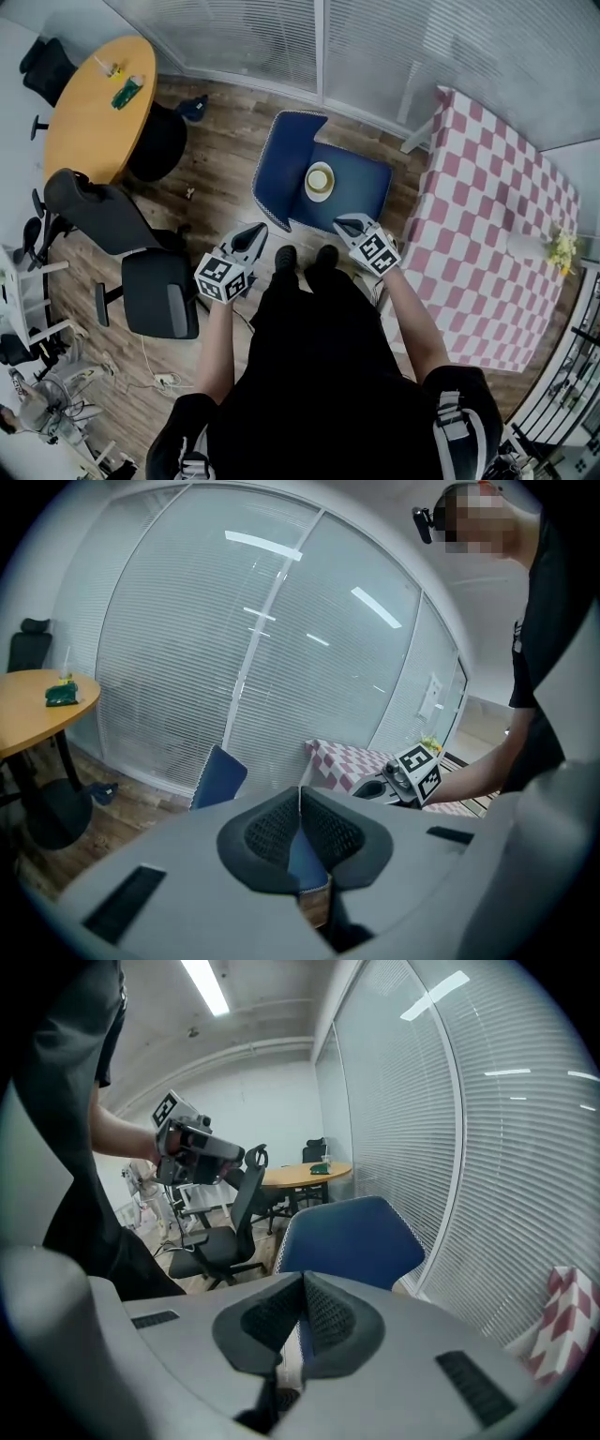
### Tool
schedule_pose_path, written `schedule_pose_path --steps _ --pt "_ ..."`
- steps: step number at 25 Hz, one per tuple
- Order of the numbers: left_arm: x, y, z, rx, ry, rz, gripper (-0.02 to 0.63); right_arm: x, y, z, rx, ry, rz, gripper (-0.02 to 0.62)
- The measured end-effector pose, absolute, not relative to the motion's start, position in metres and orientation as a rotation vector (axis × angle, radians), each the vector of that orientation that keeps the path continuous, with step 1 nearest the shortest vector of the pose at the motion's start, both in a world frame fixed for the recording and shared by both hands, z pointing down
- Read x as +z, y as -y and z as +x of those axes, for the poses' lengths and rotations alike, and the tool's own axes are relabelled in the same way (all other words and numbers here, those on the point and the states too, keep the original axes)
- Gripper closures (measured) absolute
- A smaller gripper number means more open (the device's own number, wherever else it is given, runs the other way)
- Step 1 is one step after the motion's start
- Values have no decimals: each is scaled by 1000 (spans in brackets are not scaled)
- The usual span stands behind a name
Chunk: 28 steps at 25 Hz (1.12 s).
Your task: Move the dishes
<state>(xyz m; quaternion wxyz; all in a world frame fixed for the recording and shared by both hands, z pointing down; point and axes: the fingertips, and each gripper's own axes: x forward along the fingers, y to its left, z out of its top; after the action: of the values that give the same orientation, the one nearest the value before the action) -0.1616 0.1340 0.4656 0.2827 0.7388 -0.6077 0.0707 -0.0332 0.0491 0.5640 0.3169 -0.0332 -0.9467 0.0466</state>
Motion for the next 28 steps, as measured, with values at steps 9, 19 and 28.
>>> schedule_pose_path --steps 9,19,28 --pt "481 -97 -184 191 1470 2067 581 583 -32 -55 207 2444 38 578" --pt "504 -73 -214 251 1291 2155 581 628 -17 -78 358 2421 267 578" --pt "530 -63 -215 269 1213 2180 581 677 -1 -100 445 2406 313 578"
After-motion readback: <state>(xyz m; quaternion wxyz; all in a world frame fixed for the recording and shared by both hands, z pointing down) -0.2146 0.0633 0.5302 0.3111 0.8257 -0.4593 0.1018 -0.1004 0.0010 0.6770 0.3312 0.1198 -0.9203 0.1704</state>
